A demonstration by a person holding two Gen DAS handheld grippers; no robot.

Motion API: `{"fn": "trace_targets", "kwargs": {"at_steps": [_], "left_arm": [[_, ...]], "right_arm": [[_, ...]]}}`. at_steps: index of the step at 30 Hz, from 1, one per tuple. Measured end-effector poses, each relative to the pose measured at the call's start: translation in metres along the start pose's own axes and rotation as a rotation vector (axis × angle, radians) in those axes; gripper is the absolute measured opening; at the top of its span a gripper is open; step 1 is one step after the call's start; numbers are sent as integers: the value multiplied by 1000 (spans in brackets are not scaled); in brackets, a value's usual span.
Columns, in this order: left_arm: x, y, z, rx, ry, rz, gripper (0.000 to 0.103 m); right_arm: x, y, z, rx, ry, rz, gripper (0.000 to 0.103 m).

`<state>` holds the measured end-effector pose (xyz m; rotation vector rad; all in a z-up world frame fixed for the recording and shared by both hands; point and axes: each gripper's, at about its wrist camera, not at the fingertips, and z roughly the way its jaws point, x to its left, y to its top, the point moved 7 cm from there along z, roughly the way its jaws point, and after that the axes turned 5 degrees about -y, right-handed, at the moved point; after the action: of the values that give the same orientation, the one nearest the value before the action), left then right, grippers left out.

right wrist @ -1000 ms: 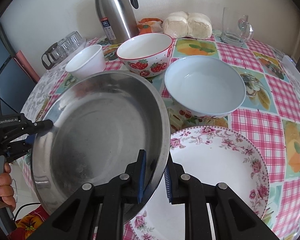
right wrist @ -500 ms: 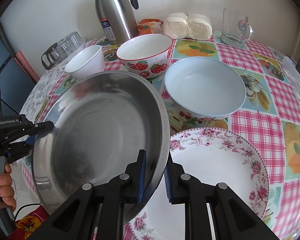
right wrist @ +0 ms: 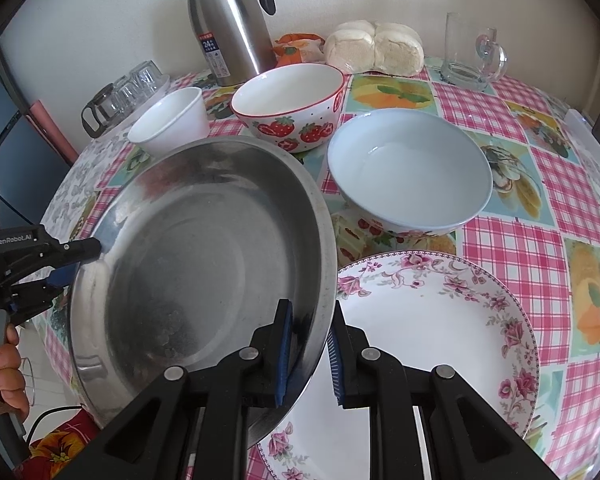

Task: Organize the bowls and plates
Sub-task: 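Lower the steel plate onto the table and open the left tool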

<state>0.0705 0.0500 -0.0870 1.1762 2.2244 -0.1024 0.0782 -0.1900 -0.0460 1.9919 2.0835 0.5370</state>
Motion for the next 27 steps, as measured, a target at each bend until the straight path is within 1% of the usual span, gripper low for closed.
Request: {"fn": "trace_targets", "kwargs": {"at_steps": [7, 15, 16, 17, 18, 21, 22, 23, 24, 25, 27], "left_arm": [[1, 1, -4, -15, 2, 0, 30], [2, 7, -13, -49, 28, 1, 31], [2, 8, -15, -56, 34, 3, 36], [1, 9, -18, -67, 41, 7, 43], [0, 10, -20, -76, 49, 11, 45], [-4, 12, -26, -98, 72, 39, 56], [-6, 13, -27, -101, 80, 50, 61], [-9, 12, -28, -101, 88, 66, 64], [-10, 12, -27, -100, 94, 78, 65], [-12, 12, -26, -99, 104, 93, 66], [-16, 10, -24, -93, 124, 125, 75]], "right_arm": [[-2, 0, -3, -6, 2, 9, 19], [-3, 3, -8, -12, -2, 12, 19], [-4, 3, -9, -13, -6, 15, 20], [-6, 3, -11, -14, -16, 22, 23], [-8, 4, -14, -16, -24, 29, 27], [-13, 7, -23, -37, -38, 50, 30], [-15, 8, -25, -46, -39, 57, 34], [-16, 9, -29, -55, -43, 64, 38], [-17, 10, -31, -63, -49, 70, 49], [-18, 11, -32, -70, -55, 73, 56], [-16, 11, -34, -77, -64, 68, 59]]}}
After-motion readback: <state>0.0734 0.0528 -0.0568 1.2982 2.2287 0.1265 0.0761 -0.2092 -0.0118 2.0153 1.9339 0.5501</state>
